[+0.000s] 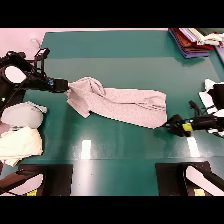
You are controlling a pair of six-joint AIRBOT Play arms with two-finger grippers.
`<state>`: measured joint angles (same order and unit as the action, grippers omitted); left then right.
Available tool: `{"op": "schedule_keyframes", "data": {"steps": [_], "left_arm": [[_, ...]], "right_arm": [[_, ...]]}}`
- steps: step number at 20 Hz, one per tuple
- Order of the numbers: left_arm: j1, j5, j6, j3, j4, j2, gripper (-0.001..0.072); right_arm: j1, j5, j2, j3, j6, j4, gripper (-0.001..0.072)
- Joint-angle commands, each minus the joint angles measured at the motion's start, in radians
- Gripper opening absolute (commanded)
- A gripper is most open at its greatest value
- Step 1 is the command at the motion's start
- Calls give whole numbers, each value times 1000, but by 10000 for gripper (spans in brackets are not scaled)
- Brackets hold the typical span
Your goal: Fold the shirts.
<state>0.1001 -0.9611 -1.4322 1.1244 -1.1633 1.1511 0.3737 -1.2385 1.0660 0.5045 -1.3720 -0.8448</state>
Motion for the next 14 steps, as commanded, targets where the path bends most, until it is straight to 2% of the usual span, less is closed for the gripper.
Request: {"op": "schedule_keyframes", "data": {"steps": [1, 2, 3, 4, 5, 6, 10, 14], "left_arm": [[-1, -13, 1, 3, -5, -1, 28], [-1, -13, 1, 3, -5, -1, 28], [-1, -15, 1, 3, -5, -1, 28], [-1, -20, 1, 3, -5, -1, 28], [-1, -26, 0, 6, -5, -2, 28], [-1, -42, 0, 22, -6, -2, 28], [-1, -201, 2, 275, -29, -6, 28], [-1, -226, 1, 652, -50, -91, 28]], "right_arm": [[-117, 180, 80, -22, 21, 111, 384], [-152, 206, 101, -5, 21, 112, 362], [-183, 219, 115, 16, 24, 110, 298], [-211, 224, 124, 45, 41, 110, 144], [-235, 224, 121, 76, 60, 109, 47], [-254, 219, 108, 114, 65, 109, 13], [-247, 150, -84, 365, 74, 107, 12], [-116, 31, -278, 745, 72, 108, 12]]}}
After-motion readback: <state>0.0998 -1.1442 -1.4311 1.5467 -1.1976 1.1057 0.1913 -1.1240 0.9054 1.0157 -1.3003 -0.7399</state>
